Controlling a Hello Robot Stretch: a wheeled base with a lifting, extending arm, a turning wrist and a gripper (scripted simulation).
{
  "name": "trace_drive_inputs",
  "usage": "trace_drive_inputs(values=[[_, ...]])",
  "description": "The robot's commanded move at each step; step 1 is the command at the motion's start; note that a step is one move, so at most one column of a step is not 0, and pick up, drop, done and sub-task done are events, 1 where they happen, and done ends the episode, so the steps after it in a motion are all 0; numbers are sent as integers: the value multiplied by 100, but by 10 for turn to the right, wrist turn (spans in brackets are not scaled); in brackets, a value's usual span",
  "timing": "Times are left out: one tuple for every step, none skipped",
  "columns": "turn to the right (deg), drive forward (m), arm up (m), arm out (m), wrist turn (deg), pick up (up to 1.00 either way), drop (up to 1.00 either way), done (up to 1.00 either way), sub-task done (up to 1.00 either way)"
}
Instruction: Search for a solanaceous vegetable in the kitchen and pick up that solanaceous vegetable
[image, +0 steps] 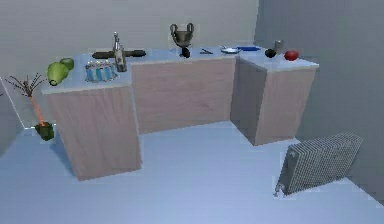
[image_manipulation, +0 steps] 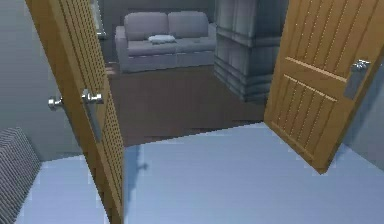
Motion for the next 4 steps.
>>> trace_drive_inputs(values=[[0, 100, 0, 0, 0, 0, 0, 0, 0], [0, 35, 0, 0, 0, 0, 0, 0, 0], [-450, 0, 0, 0, 0, 0, 0, 0, 0], [-420, 0, 0, 0, 0, 0, 0, 0, 0]])
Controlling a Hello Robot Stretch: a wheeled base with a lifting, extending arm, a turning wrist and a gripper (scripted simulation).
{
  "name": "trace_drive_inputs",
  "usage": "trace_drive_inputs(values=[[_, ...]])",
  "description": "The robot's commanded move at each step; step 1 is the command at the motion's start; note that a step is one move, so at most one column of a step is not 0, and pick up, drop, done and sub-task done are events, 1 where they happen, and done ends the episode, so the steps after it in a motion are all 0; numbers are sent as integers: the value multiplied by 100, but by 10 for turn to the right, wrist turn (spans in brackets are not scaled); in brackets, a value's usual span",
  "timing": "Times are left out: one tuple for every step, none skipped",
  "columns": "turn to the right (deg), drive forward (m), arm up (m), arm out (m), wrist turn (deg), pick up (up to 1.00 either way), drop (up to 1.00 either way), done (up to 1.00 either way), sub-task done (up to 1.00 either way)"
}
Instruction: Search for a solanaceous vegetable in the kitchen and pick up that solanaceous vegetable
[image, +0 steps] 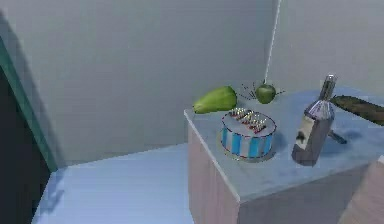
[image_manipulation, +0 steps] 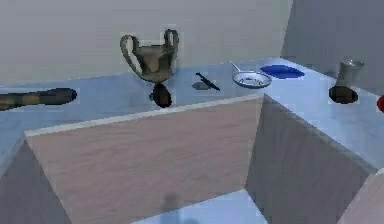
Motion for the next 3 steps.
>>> trace_drive_inputs(values=[[450, 0, 0, 0, 0, 0, 0, 0, 0], [450, 0, 0, 0, 0, 0, 0, 0, 0], [180, 0, 0, 0, 0, 0, 0, 0, 0]])
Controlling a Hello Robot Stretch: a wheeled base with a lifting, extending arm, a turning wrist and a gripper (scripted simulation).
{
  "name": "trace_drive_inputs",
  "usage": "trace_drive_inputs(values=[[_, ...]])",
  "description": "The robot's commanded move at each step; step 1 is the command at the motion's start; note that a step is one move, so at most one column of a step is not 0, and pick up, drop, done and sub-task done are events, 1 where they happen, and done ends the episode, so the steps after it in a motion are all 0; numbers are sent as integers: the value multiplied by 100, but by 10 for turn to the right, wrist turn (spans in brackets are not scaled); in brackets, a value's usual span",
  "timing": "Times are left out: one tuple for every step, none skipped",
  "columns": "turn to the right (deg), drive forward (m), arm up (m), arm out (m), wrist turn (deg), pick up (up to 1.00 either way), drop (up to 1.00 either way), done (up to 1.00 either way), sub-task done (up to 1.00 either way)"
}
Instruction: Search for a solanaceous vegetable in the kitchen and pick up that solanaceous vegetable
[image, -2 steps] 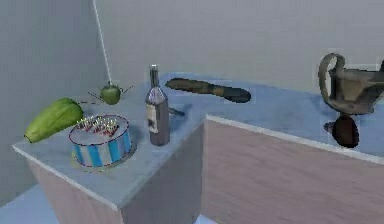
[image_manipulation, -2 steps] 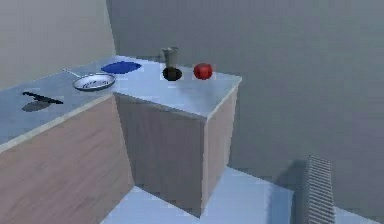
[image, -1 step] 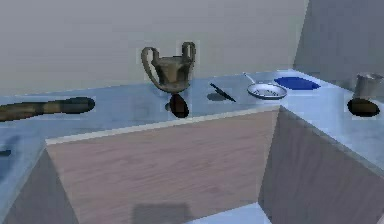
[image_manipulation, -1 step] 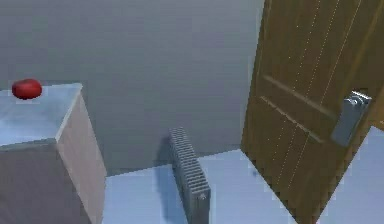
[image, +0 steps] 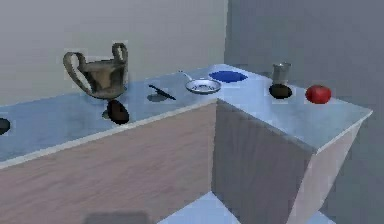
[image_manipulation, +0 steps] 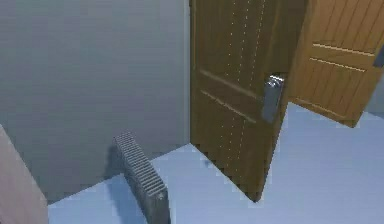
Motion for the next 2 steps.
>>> trace_drive_inputs(values=[[0, 75, 0, 0, 0, 0, 0, 0, 0], [-450, 0, 0, 0, 0, 0, 0, 0, 0]])
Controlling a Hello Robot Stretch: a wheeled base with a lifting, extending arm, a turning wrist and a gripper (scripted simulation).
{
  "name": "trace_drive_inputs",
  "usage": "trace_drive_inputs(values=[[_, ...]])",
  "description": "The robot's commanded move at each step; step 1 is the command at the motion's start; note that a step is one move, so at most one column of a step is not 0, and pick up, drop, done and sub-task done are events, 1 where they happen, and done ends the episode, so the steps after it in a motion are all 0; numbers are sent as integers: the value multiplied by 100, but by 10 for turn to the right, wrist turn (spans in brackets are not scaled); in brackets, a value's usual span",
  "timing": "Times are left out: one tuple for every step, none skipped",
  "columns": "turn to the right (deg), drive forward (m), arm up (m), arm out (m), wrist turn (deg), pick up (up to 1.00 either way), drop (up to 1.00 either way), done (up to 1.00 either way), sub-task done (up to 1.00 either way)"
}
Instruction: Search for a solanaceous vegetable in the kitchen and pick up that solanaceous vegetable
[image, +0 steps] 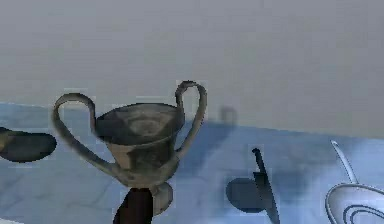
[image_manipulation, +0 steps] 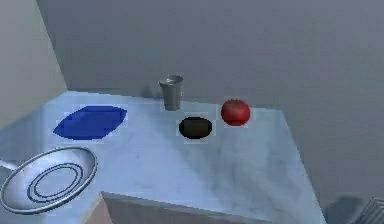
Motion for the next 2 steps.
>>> trace_drive_inputs(values=[[-450, 0, 0, 0, 0, 0, 0, 0, 0], [-450, 0, 0, 0, 0, 0, 0, 0, 0]])
